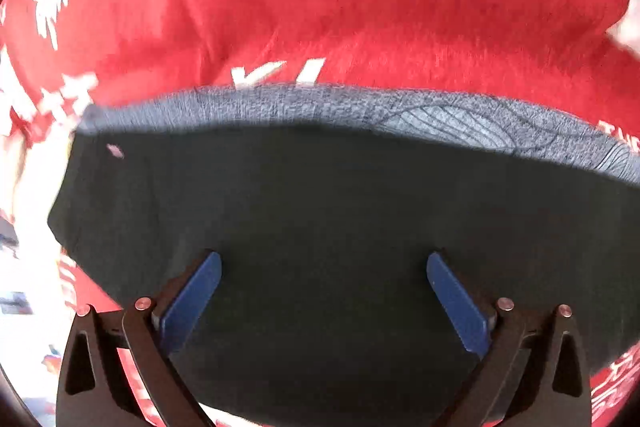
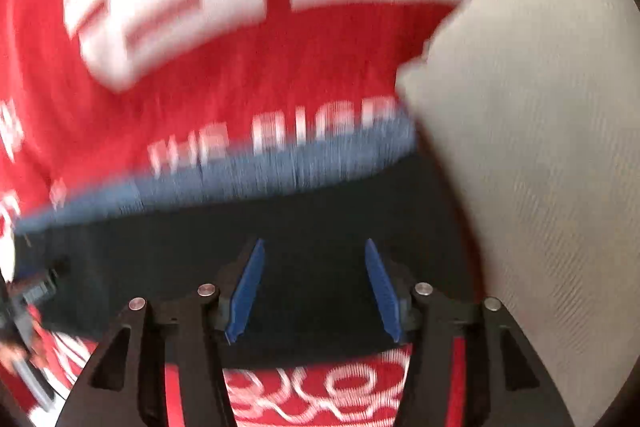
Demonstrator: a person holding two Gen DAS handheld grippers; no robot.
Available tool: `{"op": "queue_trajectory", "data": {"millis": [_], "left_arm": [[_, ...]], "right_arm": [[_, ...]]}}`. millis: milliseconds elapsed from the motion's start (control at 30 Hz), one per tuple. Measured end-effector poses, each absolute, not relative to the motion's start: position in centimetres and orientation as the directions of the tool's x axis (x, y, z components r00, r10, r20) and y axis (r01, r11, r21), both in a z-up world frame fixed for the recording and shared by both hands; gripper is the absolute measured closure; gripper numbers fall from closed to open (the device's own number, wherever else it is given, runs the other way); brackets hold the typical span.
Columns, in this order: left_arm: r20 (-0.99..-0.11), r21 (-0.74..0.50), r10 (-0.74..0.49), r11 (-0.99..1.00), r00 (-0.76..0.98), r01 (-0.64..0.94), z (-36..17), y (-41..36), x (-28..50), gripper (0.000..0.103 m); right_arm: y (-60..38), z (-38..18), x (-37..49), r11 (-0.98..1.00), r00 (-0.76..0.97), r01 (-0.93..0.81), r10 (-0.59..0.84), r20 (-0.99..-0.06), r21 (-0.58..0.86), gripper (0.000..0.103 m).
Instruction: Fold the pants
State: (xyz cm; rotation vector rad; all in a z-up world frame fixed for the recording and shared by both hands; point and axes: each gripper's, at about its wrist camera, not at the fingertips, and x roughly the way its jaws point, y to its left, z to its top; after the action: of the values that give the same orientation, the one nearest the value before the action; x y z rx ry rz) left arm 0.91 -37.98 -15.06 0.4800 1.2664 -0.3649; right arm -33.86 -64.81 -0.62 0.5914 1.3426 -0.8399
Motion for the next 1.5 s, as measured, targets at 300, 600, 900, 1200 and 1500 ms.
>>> {"op": "queue_trajectory", "data": {"millis": [300, 600, 900, 1200, 1500], "left_arm": [[-0.964, 0.166, 0.017, 0.822, 0.266, 0.545, -13.6, -38.6, 1.9, 0.0], [-0.918, 0.261, 0.079, 0.857, 0.388, 0.444, -11.6, -30.8, 10.7, 0.0], [-0.906, 0.317, 0.196, 0.902, 0.375, 0.293, -16.2, -24.0, 22.4, 0.0], [-0.918, 0.345, 0.148, 0.756, 0.368, 0.556, -15.4, -20.0, 16.5, 0.0], [-0.943, 0.231, 0.047, 0.807, 0.331, 0.543, -15.6, -18.0, 16.8, 0.0]], "right_arm": [[-63.5, -2.9, -31.6, 0.664, 0.002, 0.734, -0.211, -0.978, -0.141, 0.016], [-59.9, 0.7, -29.8, 0.596, 0.08, 0.803, -0.125, -0.989, -0.01, 0.015], [-49.4, -0.7, -27.6, 0.542, 0.118, 0.839, -0.082, -0.99, 0.055, 0.015], [-38.4, -2.5, -17.5, 0.608, 0.288, 0.733, 0.128, -0.949, 0.305, 0.047], [-33.8, -8.6, -15.3, 0.443, 0.362, 0.761, 0.319, -0.876, 0.475, 0.048]]}}
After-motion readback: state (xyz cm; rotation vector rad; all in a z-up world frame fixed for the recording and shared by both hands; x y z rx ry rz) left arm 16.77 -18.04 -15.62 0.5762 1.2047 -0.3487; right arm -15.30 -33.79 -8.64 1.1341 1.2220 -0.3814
